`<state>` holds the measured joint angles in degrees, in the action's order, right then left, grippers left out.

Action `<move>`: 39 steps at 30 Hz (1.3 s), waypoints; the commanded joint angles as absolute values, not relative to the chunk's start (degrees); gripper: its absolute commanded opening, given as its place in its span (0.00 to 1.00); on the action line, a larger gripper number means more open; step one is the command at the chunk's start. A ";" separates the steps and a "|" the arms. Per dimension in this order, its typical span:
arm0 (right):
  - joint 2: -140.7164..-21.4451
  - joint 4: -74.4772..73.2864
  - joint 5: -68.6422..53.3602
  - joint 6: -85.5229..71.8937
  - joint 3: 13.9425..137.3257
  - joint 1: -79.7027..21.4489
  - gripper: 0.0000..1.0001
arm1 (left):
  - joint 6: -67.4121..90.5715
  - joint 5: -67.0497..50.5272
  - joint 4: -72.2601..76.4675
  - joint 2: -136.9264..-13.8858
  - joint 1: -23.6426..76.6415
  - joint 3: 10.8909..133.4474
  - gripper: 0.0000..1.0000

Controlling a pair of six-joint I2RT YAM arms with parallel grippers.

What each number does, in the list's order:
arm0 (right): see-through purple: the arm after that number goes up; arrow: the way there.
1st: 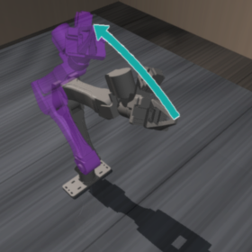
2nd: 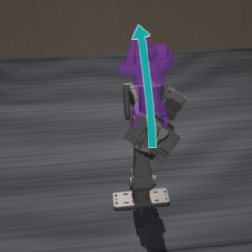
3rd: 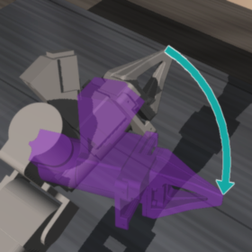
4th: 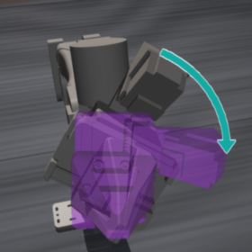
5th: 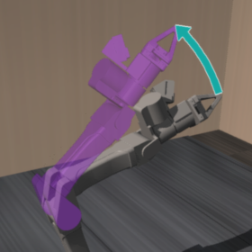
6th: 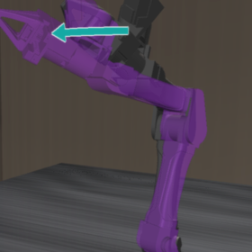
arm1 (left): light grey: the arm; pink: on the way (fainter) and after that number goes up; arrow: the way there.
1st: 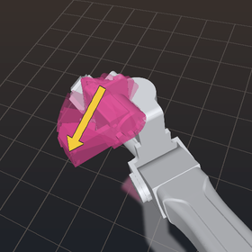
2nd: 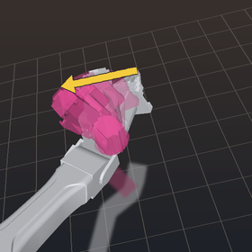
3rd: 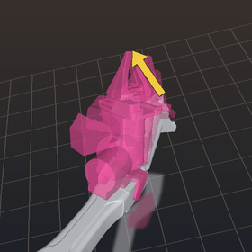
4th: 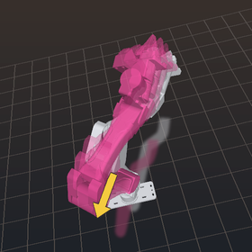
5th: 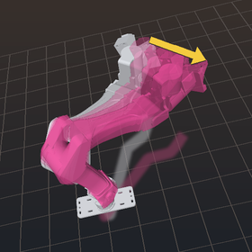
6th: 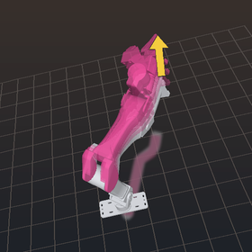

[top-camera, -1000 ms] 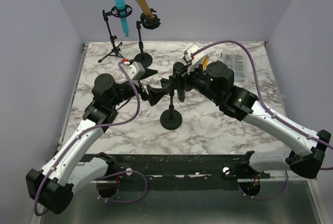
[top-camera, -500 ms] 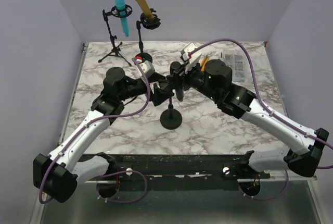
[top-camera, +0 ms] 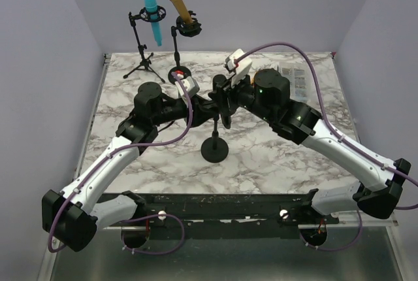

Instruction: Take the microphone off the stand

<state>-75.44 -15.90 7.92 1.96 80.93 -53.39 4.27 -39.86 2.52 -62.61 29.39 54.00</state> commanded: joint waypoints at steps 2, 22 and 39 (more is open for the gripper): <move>-77.03 -17.93 11.42 0.17 92.88 -53.80 0.01 | 3.34 -37.33 1.84 -63.19 29.88 55.72 0.00; -68.07 -7.49 54.57 10.82 89.50 -53.82 0.01 | 5.27 -29.46 0.62 -61.59 30.65 56.16 0.00; -75.87 -22.31 22.44 -33.54 68.22 -9.22 0.01 | 5.84 -28.11 0.09 -60.82 32.27 56.25 0.00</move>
<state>-73.21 -18.76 43.07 -13.52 72.25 -20.43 6.17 -29.78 1.02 -61.87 31.73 54.63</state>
